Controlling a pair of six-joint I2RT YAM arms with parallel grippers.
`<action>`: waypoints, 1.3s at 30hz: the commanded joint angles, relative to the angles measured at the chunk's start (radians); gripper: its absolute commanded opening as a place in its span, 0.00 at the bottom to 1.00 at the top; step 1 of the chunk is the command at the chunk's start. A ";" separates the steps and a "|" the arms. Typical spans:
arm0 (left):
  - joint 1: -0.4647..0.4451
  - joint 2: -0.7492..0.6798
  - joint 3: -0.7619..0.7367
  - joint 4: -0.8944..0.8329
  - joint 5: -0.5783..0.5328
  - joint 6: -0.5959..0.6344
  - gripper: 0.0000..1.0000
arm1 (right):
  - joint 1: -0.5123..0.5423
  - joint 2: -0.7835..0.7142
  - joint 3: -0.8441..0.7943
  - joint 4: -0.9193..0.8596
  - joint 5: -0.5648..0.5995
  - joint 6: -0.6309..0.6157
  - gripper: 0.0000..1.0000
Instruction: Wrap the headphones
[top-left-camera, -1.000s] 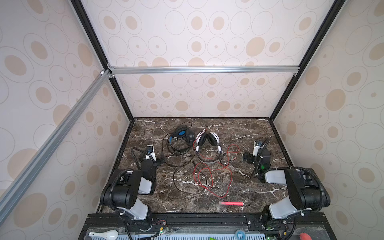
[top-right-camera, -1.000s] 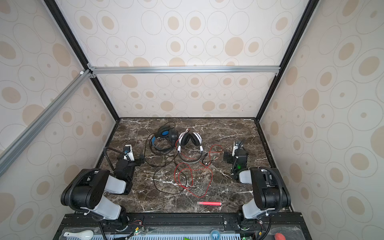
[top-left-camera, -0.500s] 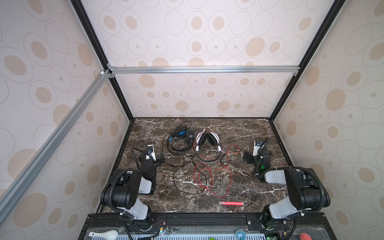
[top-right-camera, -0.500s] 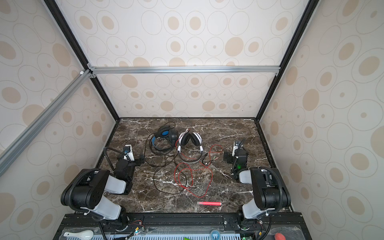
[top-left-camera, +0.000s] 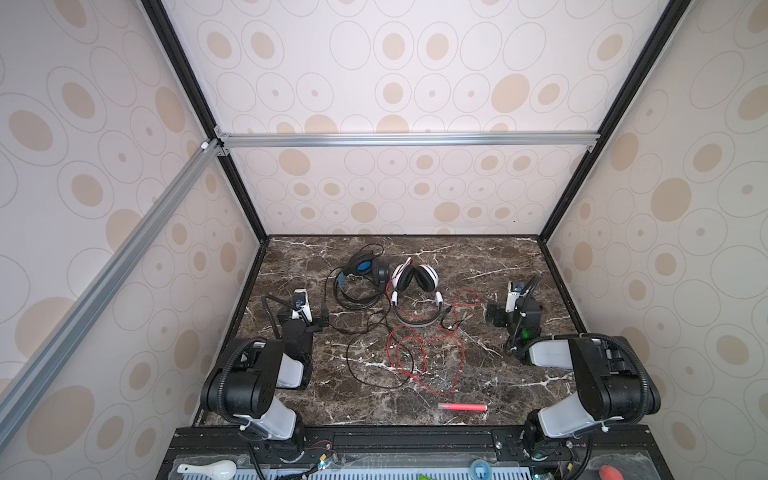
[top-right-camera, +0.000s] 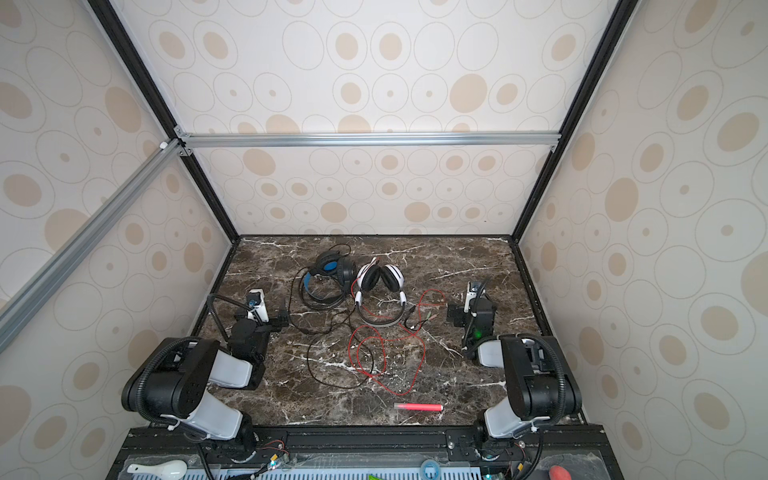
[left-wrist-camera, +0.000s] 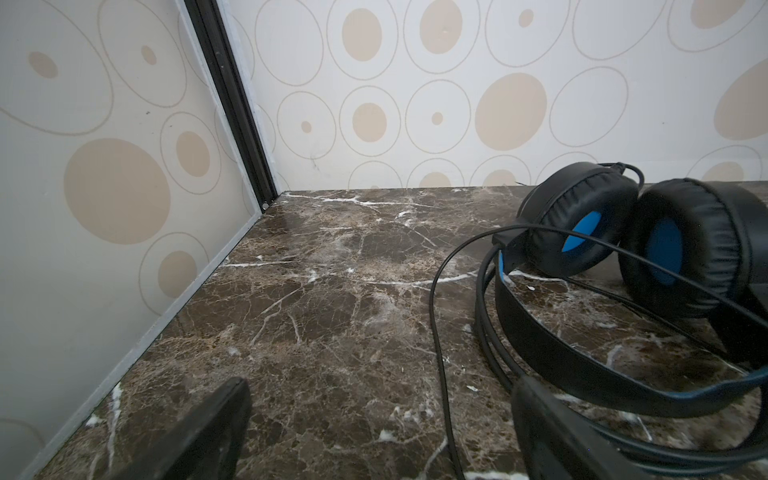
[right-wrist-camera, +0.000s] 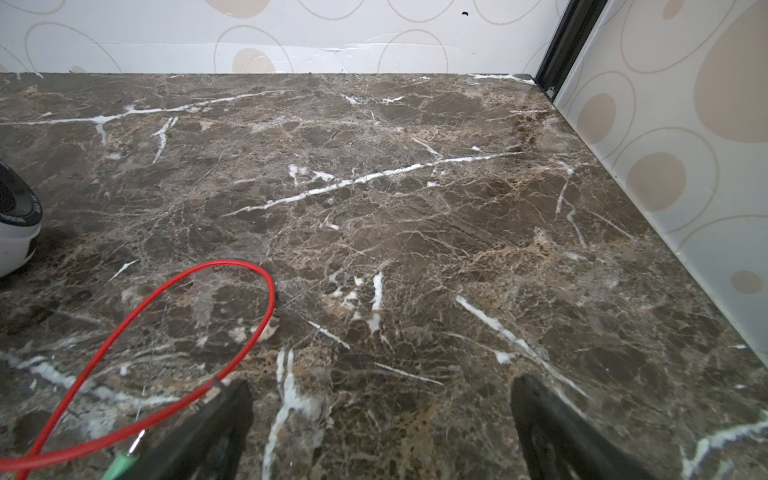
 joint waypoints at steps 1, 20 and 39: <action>0.008 0.007 0.020 0.048 -0.008 0.030 0.98 | 0.004 -0.001 0.001 0.048 0.010 -0.011 1.00; 0.008 0.007 0.022 0.042 -0.006 0.029 0.98 | 0.007 0.000 0.001 0.049 0.035 -0.009 1.00; 0.010 -0.272 0.487 -1.017 0.121 -0.279 0.98 | 0.029 -0.247 0.230 -0.546 0.054 0.075 1.00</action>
